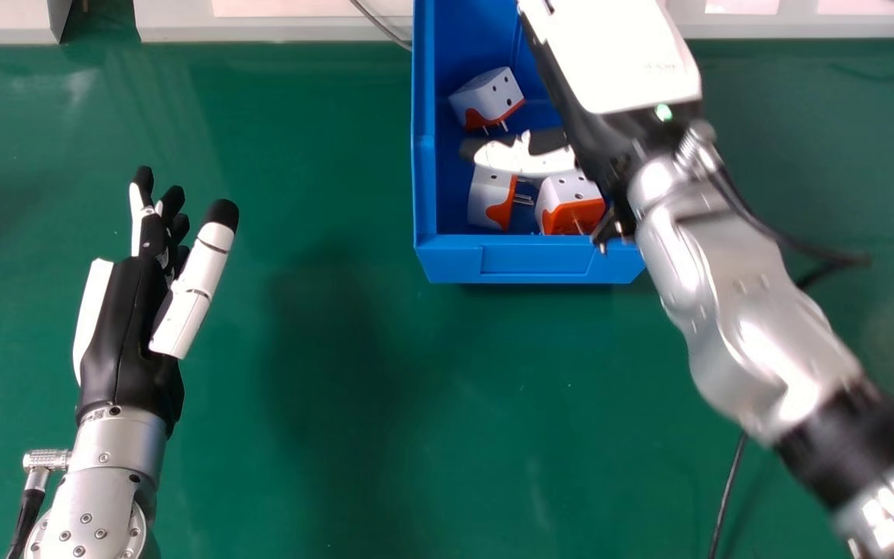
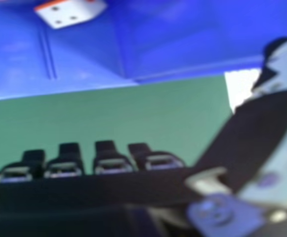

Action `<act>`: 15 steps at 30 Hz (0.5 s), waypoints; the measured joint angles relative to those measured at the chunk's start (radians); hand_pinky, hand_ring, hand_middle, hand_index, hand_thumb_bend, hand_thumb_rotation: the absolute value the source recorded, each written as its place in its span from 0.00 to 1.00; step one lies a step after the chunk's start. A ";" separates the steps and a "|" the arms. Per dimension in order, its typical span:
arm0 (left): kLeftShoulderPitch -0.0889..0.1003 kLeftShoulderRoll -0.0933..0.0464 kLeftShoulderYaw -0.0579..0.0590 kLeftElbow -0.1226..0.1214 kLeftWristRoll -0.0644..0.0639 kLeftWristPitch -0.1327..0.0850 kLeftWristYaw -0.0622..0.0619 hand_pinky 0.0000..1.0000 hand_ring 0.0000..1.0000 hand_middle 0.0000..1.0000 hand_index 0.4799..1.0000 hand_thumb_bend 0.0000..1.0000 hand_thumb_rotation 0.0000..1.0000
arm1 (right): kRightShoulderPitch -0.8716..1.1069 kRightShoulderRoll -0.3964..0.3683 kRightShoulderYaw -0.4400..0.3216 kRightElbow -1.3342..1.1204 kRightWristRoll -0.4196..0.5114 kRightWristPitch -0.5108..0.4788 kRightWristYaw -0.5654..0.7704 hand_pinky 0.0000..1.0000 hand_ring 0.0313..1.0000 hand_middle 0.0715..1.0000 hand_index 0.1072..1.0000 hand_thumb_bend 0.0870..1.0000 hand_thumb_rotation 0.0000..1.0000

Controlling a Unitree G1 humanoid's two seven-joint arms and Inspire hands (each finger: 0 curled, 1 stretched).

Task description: Pick all objects and put in blue box

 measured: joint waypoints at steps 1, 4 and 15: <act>-0.003 0.001 0.001 0.007 0.000 0.000 0.000 1.00 1.00 1.00 1.00 0.56 0.76 | 0.048 -0.003 -0.009 -0.062 -0.003 0.012 0.009 1.00 1.00 1.00 1.00 0.39 0.62; -0.012 0.001 0.001 0.034 0.001 -0.004 0.000 1.00 1.00 1.00 1.00 0.54 0.76 | 0.194 -0.008 -0.033 -0.237 -0.020 0.032 0.026 1.00 1.00 1.00 1.00 0.36 0.64; -0.045 0.036 0.018 0.101 0.000 -0.074 -0.006 1.00 1.00 1.00 1.00 0.53 0.75 | 0.825 0.013 -0.249 -0.689 0.257 -0.360 -0.169 1.00 1.00 1.00 1.00 0.30 0.64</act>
